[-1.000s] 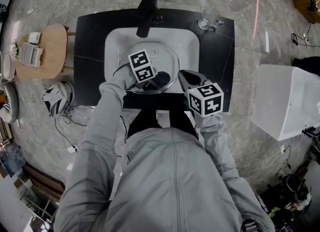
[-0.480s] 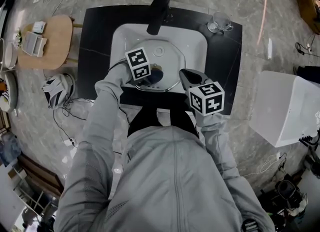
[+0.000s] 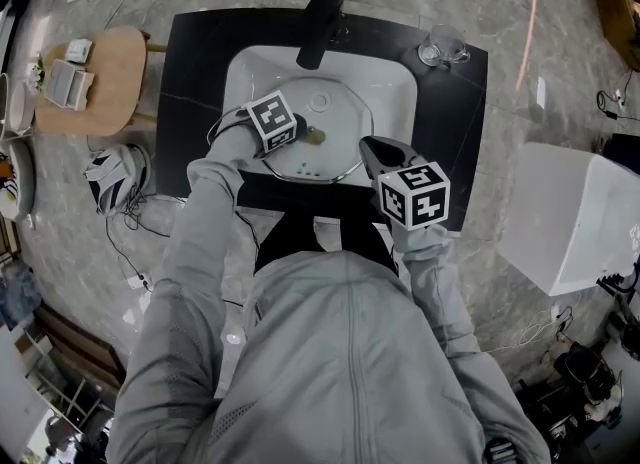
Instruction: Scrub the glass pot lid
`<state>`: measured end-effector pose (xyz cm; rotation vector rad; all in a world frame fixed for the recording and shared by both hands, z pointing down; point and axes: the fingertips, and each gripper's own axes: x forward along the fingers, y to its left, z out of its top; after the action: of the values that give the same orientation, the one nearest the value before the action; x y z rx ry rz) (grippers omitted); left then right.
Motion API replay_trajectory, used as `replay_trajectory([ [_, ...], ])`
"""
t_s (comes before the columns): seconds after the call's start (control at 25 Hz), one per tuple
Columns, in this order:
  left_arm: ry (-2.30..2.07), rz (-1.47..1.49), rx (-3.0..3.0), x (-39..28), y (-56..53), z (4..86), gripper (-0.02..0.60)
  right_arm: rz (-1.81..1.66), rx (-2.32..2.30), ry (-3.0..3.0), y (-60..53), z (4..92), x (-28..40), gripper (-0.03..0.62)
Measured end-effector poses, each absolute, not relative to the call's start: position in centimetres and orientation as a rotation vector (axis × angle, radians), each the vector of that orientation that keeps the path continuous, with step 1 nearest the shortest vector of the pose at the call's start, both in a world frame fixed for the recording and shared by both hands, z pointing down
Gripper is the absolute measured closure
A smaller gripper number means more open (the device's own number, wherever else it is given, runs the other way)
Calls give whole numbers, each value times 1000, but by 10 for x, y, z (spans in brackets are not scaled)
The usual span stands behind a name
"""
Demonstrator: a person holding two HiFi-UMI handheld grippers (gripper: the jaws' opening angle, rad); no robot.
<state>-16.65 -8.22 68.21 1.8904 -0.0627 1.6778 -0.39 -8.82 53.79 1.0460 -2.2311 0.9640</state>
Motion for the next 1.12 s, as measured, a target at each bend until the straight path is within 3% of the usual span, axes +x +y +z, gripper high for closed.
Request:
replay_trajectory([
  [0.68,208,1594,1822,-139,-39,666,469,970,1072,-2221,-84,538,7,563],
  [1.12,483,1300,1805,-92,0,631,469,979,1081,-2220,-88,536,18,563],
])
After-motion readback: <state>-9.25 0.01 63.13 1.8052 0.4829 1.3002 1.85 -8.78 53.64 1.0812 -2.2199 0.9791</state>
